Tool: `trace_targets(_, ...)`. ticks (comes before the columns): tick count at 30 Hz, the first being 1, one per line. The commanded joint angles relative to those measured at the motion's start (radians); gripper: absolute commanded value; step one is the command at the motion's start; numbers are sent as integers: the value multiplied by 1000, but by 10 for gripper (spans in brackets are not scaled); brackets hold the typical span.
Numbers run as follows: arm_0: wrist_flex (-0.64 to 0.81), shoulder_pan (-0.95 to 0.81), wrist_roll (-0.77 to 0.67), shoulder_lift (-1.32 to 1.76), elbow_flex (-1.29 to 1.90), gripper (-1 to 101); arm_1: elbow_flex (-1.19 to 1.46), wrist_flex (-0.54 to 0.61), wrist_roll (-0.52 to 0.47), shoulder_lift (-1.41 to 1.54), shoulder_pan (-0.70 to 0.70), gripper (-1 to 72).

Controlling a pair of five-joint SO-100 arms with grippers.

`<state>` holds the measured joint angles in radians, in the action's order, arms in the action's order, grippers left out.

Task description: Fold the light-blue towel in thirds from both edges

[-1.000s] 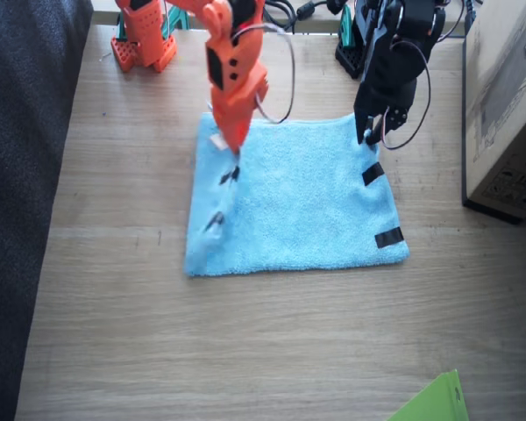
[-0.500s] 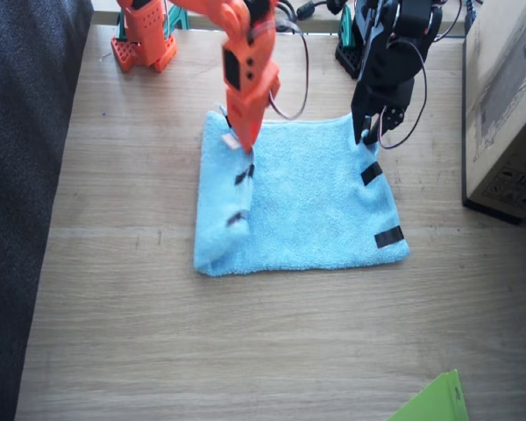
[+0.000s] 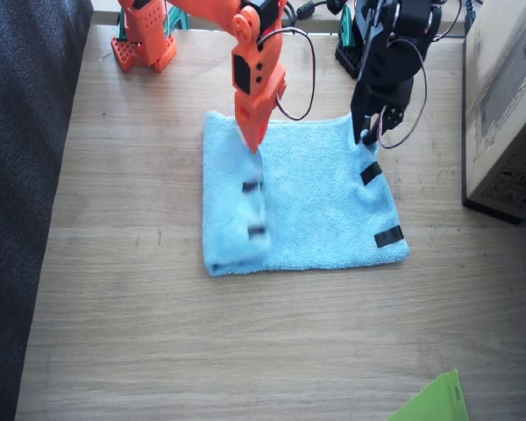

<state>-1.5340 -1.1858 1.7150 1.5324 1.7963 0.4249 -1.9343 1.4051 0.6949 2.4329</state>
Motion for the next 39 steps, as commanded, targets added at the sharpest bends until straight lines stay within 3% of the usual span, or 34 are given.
trace_targets(1,-17,-18,2,11,-18,-2,-32,-11,5,46,14,217)
trace_targets(6,-18,-17,2,6,-21,-2,-34,-11,6,98,-52,229)
trace_targets(17,-25,-5,0,-3,-40,-2,-11,-12,-11,377,-453,232)
trace_targets(24,-34,8,-3,-15,-67,-2,81,-12,-32,598,-632,229)
trace_targets(30,-109,34,8,-71,-221,-2,256,-11,-48,676,-707,218)
trace_targets(39,-288,117,32,-164,-541,-2,357,-8,-40,681,-695,217)
